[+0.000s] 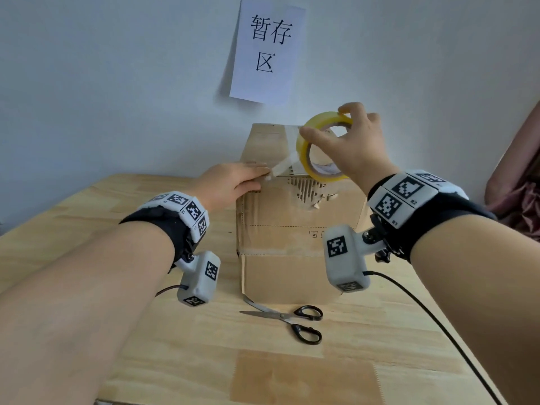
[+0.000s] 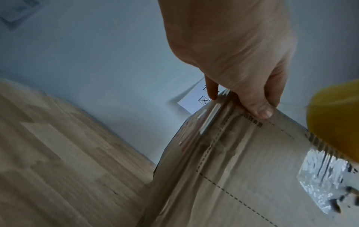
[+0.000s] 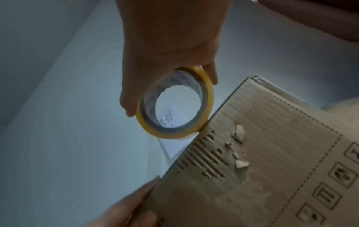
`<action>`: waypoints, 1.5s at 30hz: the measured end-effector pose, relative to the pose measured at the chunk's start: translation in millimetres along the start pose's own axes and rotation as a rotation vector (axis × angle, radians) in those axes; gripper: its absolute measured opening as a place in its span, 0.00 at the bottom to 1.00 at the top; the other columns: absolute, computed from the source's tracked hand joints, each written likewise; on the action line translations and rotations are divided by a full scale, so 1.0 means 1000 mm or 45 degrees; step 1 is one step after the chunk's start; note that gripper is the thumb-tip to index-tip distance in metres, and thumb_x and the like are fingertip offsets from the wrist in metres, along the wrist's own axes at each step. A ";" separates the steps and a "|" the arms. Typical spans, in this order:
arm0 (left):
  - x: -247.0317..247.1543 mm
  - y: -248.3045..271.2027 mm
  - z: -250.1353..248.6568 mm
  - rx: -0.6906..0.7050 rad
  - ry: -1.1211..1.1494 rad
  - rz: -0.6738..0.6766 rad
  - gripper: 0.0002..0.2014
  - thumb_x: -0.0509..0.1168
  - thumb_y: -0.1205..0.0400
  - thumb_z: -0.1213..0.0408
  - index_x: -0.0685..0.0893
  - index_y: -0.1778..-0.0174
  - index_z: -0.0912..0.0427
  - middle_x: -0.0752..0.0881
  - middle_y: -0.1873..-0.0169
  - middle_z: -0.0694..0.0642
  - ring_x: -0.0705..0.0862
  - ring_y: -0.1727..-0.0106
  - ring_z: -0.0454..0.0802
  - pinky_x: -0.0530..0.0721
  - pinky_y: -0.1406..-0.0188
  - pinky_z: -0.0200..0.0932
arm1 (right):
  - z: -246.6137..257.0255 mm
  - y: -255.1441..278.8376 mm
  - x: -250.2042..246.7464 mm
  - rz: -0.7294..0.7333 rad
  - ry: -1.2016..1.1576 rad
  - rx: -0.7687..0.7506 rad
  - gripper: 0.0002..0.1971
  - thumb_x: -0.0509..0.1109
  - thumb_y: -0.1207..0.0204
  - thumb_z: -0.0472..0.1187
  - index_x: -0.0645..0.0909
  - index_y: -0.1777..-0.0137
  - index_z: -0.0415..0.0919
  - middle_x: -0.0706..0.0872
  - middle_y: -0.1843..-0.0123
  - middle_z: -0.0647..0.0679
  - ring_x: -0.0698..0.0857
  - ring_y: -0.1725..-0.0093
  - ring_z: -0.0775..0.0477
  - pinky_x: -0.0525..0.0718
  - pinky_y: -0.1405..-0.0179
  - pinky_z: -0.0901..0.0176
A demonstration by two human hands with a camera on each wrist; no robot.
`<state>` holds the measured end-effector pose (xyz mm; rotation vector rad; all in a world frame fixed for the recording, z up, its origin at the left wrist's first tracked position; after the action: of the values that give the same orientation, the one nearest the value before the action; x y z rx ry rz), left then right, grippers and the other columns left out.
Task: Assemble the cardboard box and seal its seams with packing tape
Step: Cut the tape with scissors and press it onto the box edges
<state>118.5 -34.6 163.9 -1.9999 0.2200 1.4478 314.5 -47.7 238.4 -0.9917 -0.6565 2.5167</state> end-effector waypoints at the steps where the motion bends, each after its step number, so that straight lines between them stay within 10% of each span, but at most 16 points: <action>1: 0.001 -0.001 -0.003 -0.014 -0.054 0.019 0.21 0.59 0.14 0.61 0.72 0.24 0.54 0.74 0.26 0.53 0.71 0.24 0.52 0.69 0.28 0.46 | -0.004 0.000 0.001 0.015 -0.035 0.032 0.42 0.74 0.37 0.69 0.67 0.28 0.49 0.71 0.34 0.47 0.75 0.41 0.50 0.75 0.46 0.57; 8: 0.001 0.002 -0.029 -0.136 -0.292 -0.023 0.21 0.58 0.14 0.56 0.71 0.25 0.55 0.75 0.29 0.52 0.76 0.33 0.54 0.76 0.43 0.47 | -0.019 0.001 0.000 0.071 -0.176 0.132 0.41 0.69 0.34 0.72 0.67 0.27 0.48 0.74 0.33 0.43 0.75 0.43 0.50 0.75 0.45 0.57; 24: 0.011 0.005 -0.042 -0.257 -0.438 0.022 0.35 0.62 0.20 0.45 0.58 0.19 0.51 0.63 0.19 0.51 0.62 0.20 0.55 0.62 0.24 0.55 | -0.008 -0.002 -0.020 -0.082 -0.006 0.125 0.31 0.74 0.32 0.57 0.72 0.33 0.45 0.70 0.40 0.48 0.78 0.48 0.47 0.75 0.54 0.57; 36: 0.014 0.002 -0.044 -0.306 -0.430 0.076 0.34 0.60 0.19 0.44 0.58 0.19 0.49 0.62 0.19 0.52 0.61 0.19 0.57 0.62 0.24 0.56 | 0.003 -0.004 -0.015 -0.078 0.299 -0.040 0.35 0.75 0.38 0.58 0.74 0.31 0.47 0.70 0.35 0.45 0.78 0.42 0.37 0.82 0.44 0.41; 45: 0.022 -0.013 -0.062 -0.399 -0.518 0.268 0.38 0.57 0.24 0.32 0.52 0.20 0.35 0.68 0.25 0.68 0.66 0.25 0.71 0.67 0.28 0.66 | -0.027 0.006 -0.016 0.002 0.025 0.152 0.51 0.76 0.40 0.69 0.58 0.21 0.48 0.68 0.28 0.43 0.73 0.30 0.41 0.75 0.36 0.48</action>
<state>182.1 -56.6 160.5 -1.9043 0.0259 2.0954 344.1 -52.4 226.5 -0.9729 -0.4936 2.5118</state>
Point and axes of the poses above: each hand's wrist, its own y-axis away from the middle knuckle, its own x-axis out of the palm, z = x × y, the point moved 10 cm from there along -y, towards the middle knuckle
